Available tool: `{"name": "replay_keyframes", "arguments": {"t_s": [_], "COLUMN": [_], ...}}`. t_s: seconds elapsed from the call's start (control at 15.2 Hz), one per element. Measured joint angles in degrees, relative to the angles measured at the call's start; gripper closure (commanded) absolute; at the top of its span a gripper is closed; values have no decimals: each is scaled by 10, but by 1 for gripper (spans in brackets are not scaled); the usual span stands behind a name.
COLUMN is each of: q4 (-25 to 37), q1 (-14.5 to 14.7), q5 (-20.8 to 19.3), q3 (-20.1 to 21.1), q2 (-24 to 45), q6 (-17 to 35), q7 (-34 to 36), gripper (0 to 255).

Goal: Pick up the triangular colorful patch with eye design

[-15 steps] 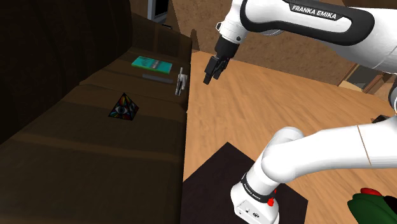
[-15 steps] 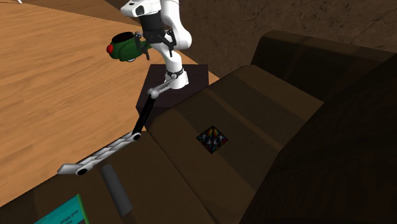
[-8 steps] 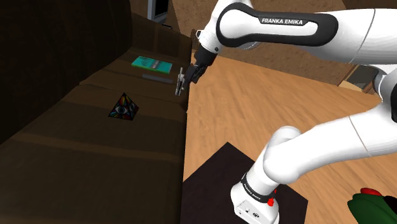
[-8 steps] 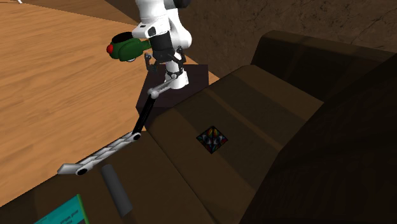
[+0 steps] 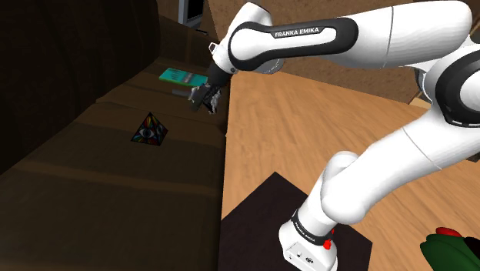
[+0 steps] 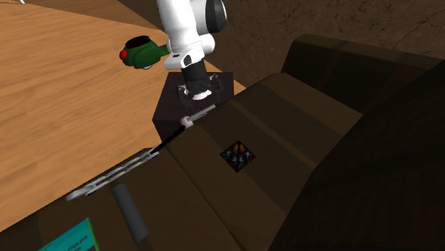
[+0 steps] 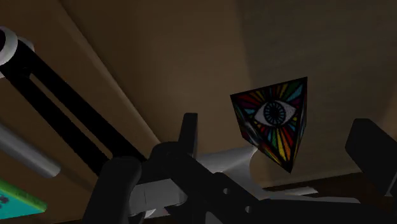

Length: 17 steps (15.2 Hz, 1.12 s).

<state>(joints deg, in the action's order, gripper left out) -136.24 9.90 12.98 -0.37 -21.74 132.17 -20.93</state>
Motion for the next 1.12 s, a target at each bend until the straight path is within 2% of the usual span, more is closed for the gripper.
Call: {"name": "replay_keyframes", "arguments": {"t_s": [0.59, 0.73, 0.86, 1.12], "q4": [69, 94, 108, 101], "q1": [62, 73, 77, 80], "q5": [100, 127, 137, 159], "q3": [4, 8, 12, 15], "q2": [155, 191, 207, 225], "q6": [150, 173, 182, 208], "q7": [-111, -141, -152, -174], "gripper": [0, 0, 0, 0]}}
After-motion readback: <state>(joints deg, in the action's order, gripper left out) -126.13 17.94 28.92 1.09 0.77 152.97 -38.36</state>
